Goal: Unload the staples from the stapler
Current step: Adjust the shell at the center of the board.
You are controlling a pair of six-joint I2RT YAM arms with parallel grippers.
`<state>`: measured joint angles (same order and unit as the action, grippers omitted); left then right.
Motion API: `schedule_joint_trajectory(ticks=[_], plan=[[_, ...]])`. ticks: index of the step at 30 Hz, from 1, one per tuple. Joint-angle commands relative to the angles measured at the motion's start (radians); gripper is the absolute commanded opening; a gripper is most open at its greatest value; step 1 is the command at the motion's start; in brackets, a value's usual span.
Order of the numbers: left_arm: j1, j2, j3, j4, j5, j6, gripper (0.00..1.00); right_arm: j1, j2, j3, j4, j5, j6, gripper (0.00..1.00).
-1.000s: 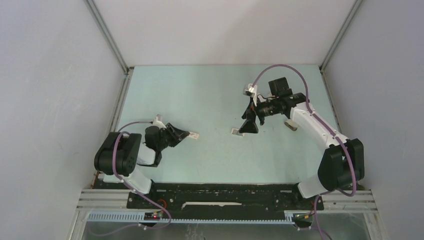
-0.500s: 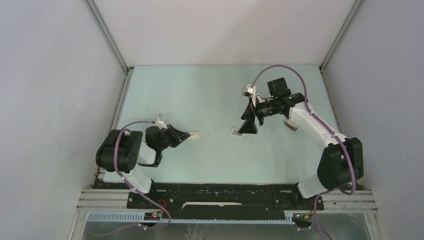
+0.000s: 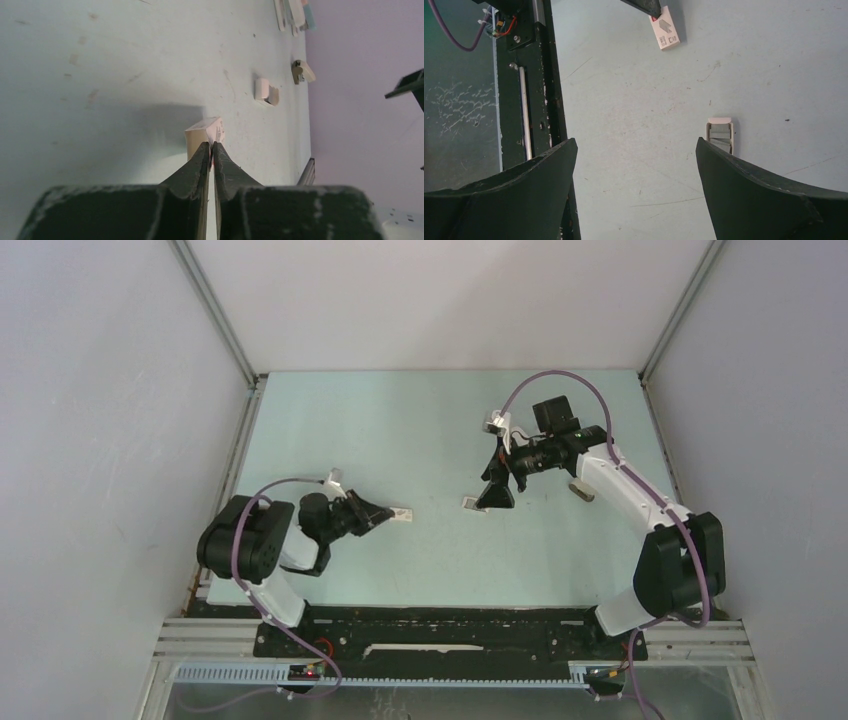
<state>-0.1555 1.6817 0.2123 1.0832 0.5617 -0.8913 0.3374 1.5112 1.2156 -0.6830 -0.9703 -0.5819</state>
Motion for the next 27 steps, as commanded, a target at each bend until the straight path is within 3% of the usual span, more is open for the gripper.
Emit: schedule_joint_trajectory(ticks=[1,9,16,21,27], plan=[[-0.068,-0.005,-0.015,0.094,0.022,-0.04,0.11,0.009,0.007,0.005,-0.013,-0.002,-0.023,0.98],[-0.196,0.041,-0.051,0.242,-0.049,-0.12,0.12,0.025,0.023,0.004,-0.058,0.075,-0.108,0.98],[-0.239,0.096,-0.077,0.307,-0.072,-0.131,0.2,0.061,0.052,-0.037,-0.053,0.219,-0.237,1.0],[-0.239,0.048,-0.12,0.288,-0.106,-0.118,0.29,0.065,0.058,-0.065,-0.006,0.268,-0.26,1.0],[-0.239,-0.035,-0.147,0.147,-0.142,-0.081,0.33,0.088,0.074,-0.065,0.014,0.334,-0.283,1.0]])
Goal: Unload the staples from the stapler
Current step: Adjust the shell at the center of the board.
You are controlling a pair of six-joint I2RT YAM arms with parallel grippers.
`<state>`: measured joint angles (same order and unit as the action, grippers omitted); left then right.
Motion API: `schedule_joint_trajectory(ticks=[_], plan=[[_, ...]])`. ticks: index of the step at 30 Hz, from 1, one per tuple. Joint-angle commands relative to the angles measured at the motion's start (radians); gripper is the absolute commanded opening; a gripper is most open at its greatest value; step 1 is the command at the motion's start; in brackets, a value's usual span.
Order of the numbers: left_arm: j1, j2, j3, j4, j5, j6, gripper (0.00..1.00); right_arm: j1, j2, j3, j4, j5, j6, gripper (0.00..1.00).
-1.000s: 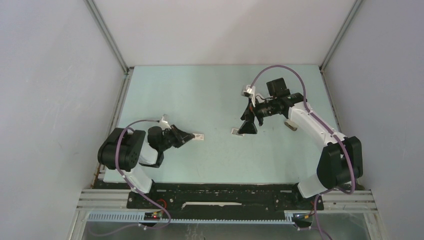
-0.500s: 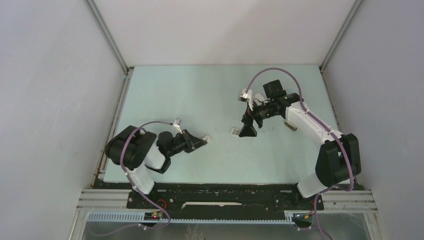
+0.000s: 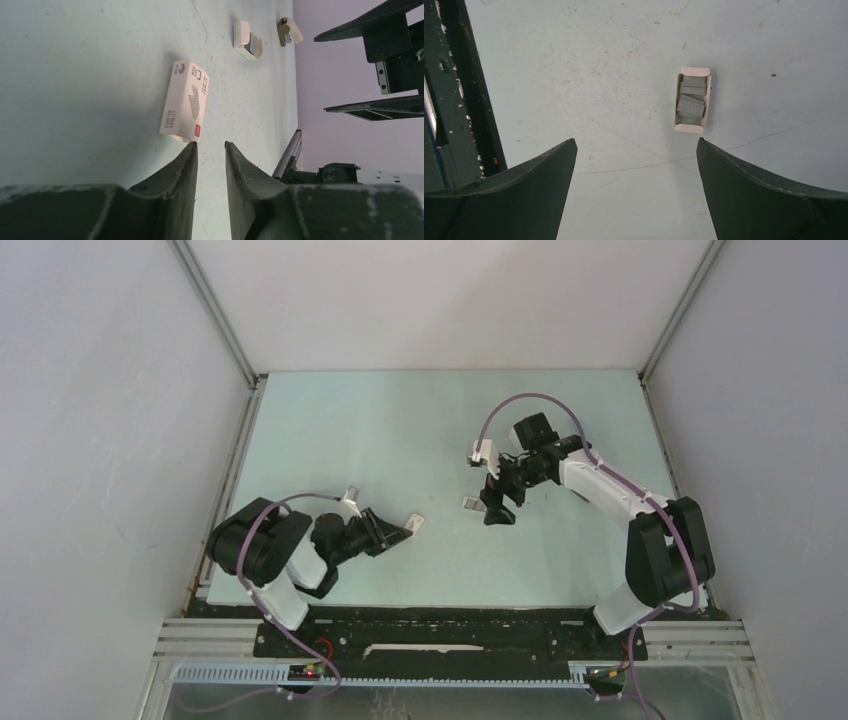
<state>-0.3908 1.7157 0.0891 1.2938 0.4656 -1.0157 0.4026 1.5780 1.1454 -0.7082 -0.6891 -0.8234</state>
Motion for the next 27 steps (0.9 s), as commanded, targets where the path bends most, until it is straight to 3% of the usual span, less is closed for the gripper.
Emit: schedule_joint_trajectory(ticks=[1,8,11,14,16,22,27], plan=[[-0.004,-0.094,-0.031,-0.085,-0.054,0.051,0.33,0.027,0.005,0.006,0.035,0.045,-0.043,1.0],[-0.003,-0.328,-0.073,-0.273,-0.115,0.108,0.33,0.07,-0.023,0.006,0.022,-0.068,0.007,1.0],[-0.003,-0.494,-0.025,-0.567,-0.202,0.182,0.33,0.091,-0.024,0.007,0.052,-0.101,0.077,1.0],[-0.004,-0.626,0.066,-0.823,-0.341,0.267,0.35,0.1,-0.008,0.021,0.125,-0.114,0.28,0.94],[-0.004,-0.643,0.138,-0.937,-0.41,0.316,0.31,0.099,0.003,0.021,0.187,-0.129,0.409,0.89],[-0.004,-0.444,0.304,-1.017,-0.391,0.392,0.08,0.132,0.034,0.021,0.257,-0.138,0.574,0.56],[-0.023,-0.3,0.334,-0.933,-0.307,0.389,0.06,0.145,0.072,0.021,0.268,-0.099,0.621,0.21]])
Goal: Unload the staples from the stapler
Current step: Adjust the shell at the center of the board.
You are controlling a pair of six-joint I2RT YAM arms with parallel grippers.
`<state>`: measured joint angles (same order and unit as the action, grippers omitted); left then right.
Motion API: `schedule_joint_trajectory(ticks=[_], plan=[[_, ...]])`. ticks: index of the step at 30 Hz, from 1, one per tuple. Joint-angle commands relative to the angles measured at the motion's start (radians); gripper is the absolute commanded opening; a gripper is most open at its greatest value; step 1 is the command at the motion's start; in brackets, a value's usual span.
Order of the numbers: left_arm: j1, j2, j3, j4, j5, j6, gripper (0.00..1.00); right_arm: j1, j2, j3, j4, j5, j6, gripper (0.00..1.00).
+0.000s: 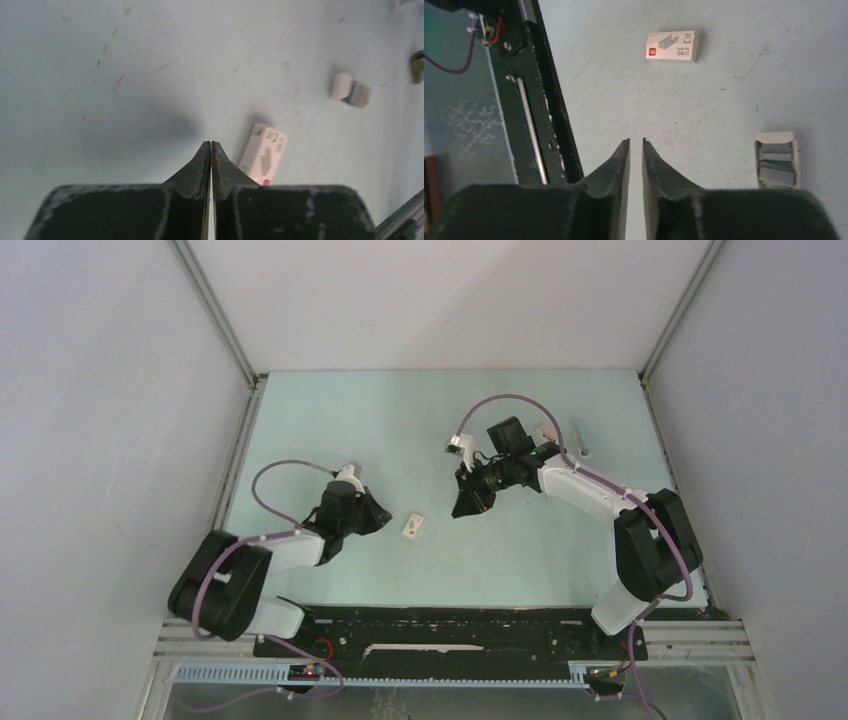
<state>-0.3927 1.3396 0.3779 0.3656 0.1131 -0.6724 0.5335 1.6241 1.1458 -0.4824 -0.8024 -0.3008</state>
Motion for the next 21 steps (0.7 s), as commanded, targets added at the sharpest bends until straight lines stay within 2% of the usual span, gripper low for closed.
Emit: schedule_joint_trajectory(ticks=[1,6,10,14,16,21], plan=[[-0.031,0.089,0.051,-0.001,0.052,0.046,0.06,0.014,0.034,0.021,0.043,0.03,0.108,0.17],[-0.101,0.126,0.065,0.024,0.079,0.038,0.06,0.006,0.062,0.02,0.05,0.092,0.131,0.15],[-0.17,0.167,0.071,0.067,0.095,0.006,0.06,-0.013,0.067,0.02,0.056,0.095,0.148,0.2],[-0.249,0.192,0.078,0.103,0.093,-0.03,0.06,-0.027,0.07,0.02,0.058,0.086,0.159,0.32],[-0.265,0.181,0.065,0.11,0.075,-0.047,0.07,-0.025,0.073,0.021,0.058,0.085,0.158,0.44],[-0.266,0.008,-0.025,0.031,-0.049,-0.054,0.08,0.027,0.087,0.023,0.054,0.145,0.103,0.69]])
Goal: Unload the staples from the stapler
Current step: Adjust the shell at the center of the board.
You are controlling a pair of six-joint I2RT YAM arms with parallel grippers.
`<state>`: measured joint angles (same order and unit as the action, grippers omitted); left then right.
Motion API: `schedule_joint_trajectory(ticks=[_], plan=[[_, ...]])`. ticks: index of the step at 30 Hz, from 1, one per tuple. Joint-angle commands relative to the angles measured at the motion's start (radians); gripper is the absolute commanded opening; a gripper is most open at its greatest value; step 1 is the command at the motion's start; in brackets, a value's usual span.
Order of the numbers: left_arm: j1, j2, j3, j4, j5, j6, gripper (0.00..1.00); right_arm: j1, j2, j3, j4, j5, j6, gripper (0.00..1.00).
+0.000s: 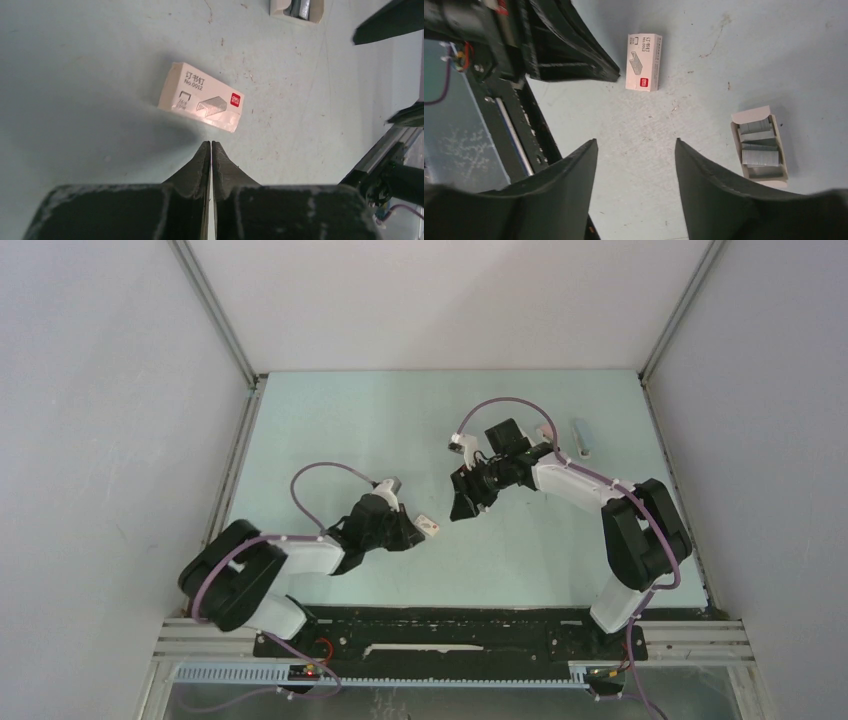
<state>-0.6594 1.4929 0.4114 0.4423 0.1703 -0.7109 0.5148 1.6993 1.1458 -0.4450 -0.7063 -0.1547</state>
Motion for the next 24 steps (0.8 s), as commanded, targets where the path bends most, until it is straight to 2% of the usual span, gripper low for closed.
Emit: schedule_joint_trajectory(ticks=[1,6,9,13,16,20,24], plan=[[0.001,-0.203,-0.076,-0.085,-0.134,-0.008,0.08,0.068,0.018,0.032,0.009,0.081,-0.069,0.73],[0.0,-0.557,-0.129,-0.361,-0.313,0.043,0.12,0.206,0.085,0.109,-0.032,0.291,-0.198,0.84],[0.001,-0.786,-0.132,-0.547,-0.408,0.056,0.21,0.253,0.141,0.18,-0.054,0.379,-0.204,0.88],[0.002,-1.012,-0.127,-0.702,-0.468,0.059,0.25,0.281,0.231,0.289,-0.102,0.436,-0.179,0.93],[0.001,-1.098,-0.123,-0.764,-0.479,0.055,0.25,0.291,0.305,0.362,-0.151,0.454,-0.16,1.0],[0.002,-1.137,-0.134,-0.799,-0.479,0.046,0.26,0.308,0.344,0.388,-0.172,0.484,-0.155,0.99],[0.001,-1.145,-0.144,-0.8,-0.471,0.037,0.26,0.327,0.36,0.382,-0.179,0.486,-0.157,0.94]])
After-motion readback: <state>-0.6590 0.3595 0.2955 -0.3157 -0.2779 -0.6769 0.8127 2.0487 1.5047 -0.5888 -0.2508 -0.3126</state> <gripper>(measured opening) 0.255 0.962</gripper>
